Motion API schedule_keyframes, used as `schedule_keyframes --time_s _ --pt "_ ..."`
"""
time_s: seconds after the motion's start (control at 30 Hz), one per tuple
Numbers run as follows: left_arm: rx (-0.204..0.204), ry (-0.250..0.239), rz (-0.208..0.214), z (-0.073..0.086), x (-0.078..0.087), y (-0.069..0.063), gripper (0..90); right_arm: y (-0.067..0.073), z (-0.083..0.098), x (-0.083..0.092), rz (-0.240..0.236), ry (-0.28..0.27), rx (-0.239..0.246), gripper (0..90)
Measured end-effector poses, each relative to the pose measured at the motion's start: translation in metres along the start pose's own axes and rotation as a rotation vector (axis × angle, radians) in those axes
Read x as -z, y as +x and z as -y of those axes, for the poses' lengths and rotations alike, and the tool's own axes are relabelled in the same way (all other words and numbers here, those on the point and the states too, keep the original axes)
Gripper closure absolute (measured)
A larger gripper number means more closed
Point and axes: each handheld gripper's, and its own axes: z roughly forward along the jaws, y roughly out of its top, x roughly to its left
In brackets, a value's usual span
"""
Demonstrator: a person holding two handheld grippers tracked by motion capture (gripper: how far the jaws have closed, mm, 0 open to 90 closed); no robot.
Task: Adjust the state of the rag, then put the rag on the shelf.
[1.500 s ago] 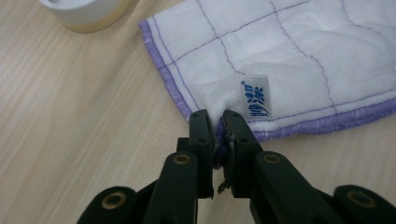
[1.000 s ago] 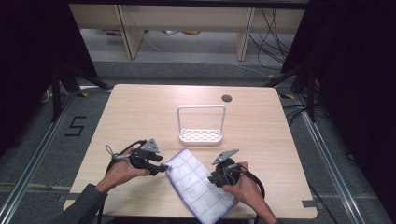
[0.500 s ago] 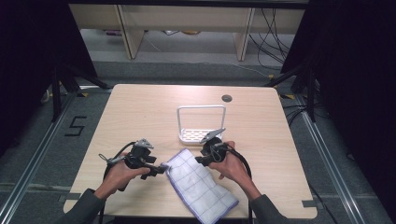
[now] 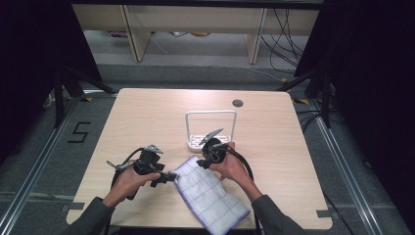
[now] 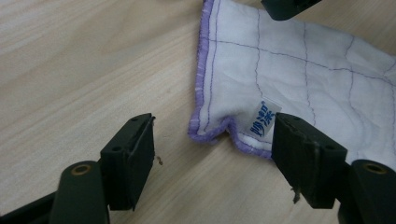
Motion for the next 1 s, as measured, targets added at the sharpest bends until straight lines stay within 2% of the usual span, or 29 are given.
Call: schedule_keyframes --time_s 0.03,0.07,0.1,0.13,0.27,0.33,0.4,0.47,0.57,0.6,0.87,0.97,1.0 --pt "0.003 -0.002 0.002 0.000 -0.001 0.000 30.1 0.001 -0.002 -0.001 0.002 0.005 -0.005 58.1" --pt "-0.013 0.017 -0.001 -0.001 -0.001 0.001 30.2 0.001 -0.003 -0.003 -0.002 0.012 -0.007 58.1" --pt "-0.051 0.047 -0.004 -0.002 0.001 0.003 30.3 0.001 -0.004 -0.004 0.000 0.014 -0.007 58.1" --pt "0.001 0.001 -0.003 -0.002 -0.003 -0.001 30.3 0.001 -0.005 -0.006 -0.002 0.011 0.001 58.0" --pt "0.001 0.007 -0.019 -0.003 -0.003 -0.001 30.7 0.001 -0.007 -0.010 -0.005 0.027 -0.003 57.8" --pt "-0.025 0.034 -0.021 -0.003 -0.003 0.001 30.8 0.000 -0.008 -0.012 -0.004 0.030 -0.001 57.7" --pt "-0.013 0.022 -0.024 -0.003 -0.004 0.000 30.8 -0.001 -0.008 -0.014 -0.004 0.027 -0.004 57.7" --pt "-0.034 0.038 -0.021 -0.003 -0.004 0.001 30.9 -0.002 -0.008 -0.014 -0.002 0.027 -0.004 57.7" --pt "-0.017 0.023 -0.022 -0.003 -0.006 0.000 31.1 -0.002 -0.008 -0.014 -0.003 0.027 -0.006 57.6" --pt "-0.066 0.063 -0.029 -0.004 -0.004 0.003 31.1 -0.002 -0.007 -0.014 -0.002 0.027 -0.008 57.3" --pt "-0.077 0.071 -0.039 -0.003 -0.007 0.001 33.5 0.001 -0.009 -0.018 -0.015 0.035 -0.002 57.1" --pt "-0.096 0.083 -0.049 -0.003 -0.009 -0.001 35.2 0.002 -0.010 -0.020 -0.019 0.043 -0.005 57.2" --pt "-0.105 0.087 -0.048 -0.003 -0.010 -0.001 36.5 0.002 -0.010 -0.021 -0.015 0.039 0.007 57.3"
